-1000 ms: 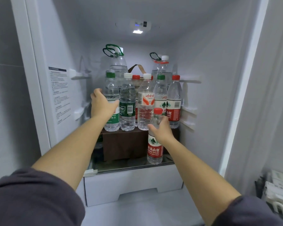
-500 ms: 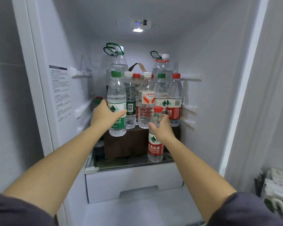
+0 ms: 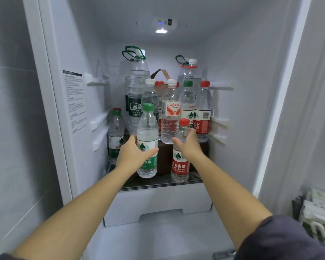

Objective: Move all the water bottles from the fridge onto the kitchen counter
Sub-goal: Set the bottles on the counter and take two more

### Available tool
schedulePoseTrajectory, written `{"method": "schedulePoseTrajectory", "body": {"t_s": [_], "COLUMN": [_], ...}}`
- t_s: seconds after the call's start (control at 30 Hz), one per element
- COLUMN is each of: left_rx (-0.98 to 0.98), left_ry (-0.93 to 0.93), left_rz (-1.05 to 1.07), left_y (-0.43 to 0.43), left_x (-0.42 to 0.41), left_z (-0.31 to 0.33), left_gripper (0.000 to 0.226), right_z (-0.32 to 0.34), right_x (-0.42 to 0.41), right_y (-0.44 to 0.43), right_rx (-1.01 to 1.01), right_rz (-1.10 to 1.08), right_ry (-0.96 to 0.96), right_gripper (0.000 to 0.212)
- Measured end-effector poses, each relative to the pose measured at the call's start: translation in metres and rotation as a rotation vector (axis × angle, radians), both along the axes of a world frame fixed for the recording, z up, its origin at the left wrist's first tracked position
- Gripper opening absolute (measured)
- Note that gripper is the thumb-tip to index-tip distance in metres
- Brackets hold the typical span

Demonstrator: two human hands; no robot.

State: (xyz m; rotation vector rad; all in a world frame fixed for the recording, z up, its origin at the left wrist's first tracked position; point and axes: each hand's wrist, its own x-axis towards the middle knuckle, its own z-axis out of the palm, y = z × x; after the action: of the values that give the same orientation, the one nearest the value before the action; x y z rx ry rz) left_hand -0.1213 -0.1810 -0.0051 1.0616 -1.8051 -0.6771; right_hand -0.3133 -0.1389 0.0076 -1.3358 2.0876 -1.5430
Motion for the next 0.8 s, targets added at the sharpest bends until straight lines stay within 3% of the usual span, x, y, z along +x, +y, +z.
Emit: {"method": "schedulePoseTrajectory", "body": {"t_s": [0.53, 0.67, 0.8], "left_rx": [0.037, 0.071, 0.123], "left_ry": [-0.05, -0.013, 0.089], "left_rz": [0.117, 0.096, 0.05], "left_y": [-0.004, -0.006, -0.01], "left_x": [-0.006, -0.009, -0.012], "left_z": [-0.046, -0.05, -0.053], "left_gripper": [0.059, 0.063, 0.073], "right_z": [-0.009, -0.024, -0.054], "right_x": [-0.004, -0.006, -0.002], "right_y": [-0.004, -0.006, -0.003], "right_rx": [-0.093, -0.153, -0.193], "right_rz": [0.037, 0.064, -0.043], "right_ry": [-0.039, -0.119, -0.145], "right_gripper": [0.066, 0.075, 0.071]}}
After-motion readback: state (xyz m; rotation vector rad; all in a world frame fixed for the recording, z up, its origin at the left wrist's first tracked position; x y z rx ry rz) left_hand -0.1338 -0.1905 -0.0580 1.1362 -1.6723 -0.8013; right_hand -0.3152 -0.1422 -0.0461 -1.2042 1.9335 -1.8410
